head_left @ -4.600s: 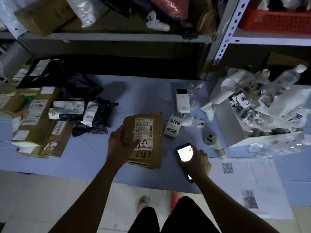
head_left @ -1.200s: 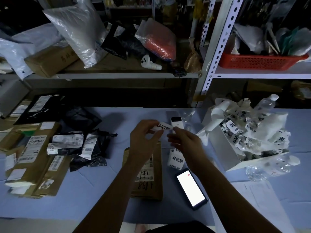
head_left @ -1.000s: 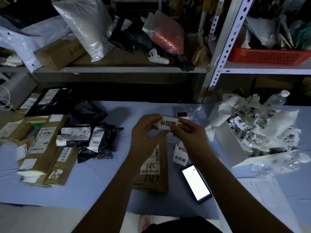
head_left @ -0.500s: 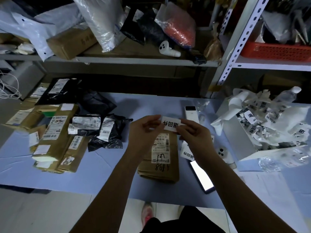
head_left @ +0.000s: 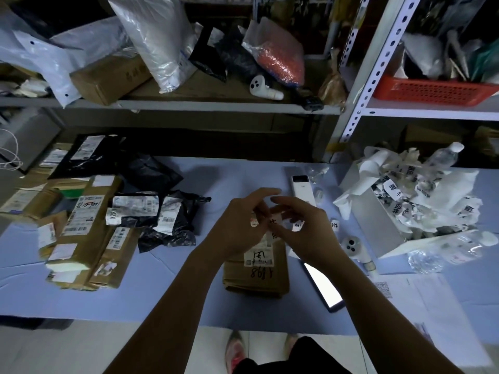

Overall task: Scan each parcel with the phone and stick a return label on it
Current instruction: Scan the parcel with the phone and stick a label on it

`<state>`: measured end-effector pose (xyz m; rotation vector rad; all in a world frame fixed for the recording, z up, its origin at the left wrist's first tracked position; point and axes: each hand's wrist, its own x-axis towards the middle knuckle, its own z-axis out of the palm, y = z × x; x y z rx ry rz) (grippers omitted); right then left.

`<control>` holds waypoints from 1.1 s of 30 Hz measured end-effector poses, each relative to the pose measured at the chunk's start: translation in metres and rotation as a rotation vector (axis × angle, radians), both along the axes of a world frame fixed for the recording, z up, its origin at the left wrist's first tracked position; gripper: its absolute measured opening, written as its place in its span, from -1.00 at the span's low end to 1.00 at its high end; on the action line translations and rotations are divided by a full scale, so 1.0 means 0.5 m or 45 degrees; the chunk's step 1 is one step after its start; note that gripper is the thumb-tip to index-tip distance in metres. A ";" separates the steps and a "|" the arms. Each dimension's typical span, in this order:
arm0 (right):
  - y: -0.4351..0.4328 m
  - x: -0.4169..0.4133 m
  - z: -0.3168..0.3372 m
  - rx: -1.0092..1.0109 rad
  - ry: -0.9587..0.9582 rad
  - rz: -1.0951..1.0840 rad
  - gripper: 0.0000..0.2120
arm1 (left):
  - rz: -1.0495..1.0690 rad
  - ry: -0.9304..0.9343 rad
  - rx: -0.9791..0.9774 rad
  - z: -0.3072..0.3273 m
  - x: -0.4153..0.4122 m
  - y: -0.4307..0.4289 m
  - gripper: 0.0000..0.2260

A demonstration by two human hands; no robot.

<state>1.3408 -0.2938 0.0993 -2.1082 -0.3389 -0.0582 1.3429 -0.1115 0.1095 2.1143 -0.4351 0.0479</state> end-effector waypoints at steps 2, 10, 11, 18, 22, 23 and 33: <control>-0.004 0.000 -0.002 0.019 0.011 0.003 -0.63 | -0.026 0.042 0.034 -0.001 0.004 0.004 -0.43; -0.008 0.002 -0.009 0.328 0.237 -0.134 -0.75 | 0.180 0.168 -0.137 -0.023 0.005 -0.002 -0.41; -0.008 0.001 -0.012 0.433 0.301 -0.194 -0.76 | 0.224 0.219 -0.190 -0.029 0.003 -0.004 -0.45; 0.006 -0.016 -0.031 0.921 0.571 -0.500 -0.75 | 0.397 0.477 -0.653 -0.062 -0.009 -0.011 -0.72; 0.022 -0.029 -0.066 0.811 0.603 -0.624 -0.80 | 0.429 0.386 -0.421 -0.094 -0.012 -0.005 -0.74; 0.025 -0.035 -0.079 0.710 0.596 -0.649 -0.81 | 0.425 0.367 -0.349 -0.106 -0.016 -0.001 -0.75; 0.075 -0.111 -0.221 -0.376 0.477 -0.448 -0.79 | 0.356 0.386 0.298 -0.251 -0.102 -0.008 -0.88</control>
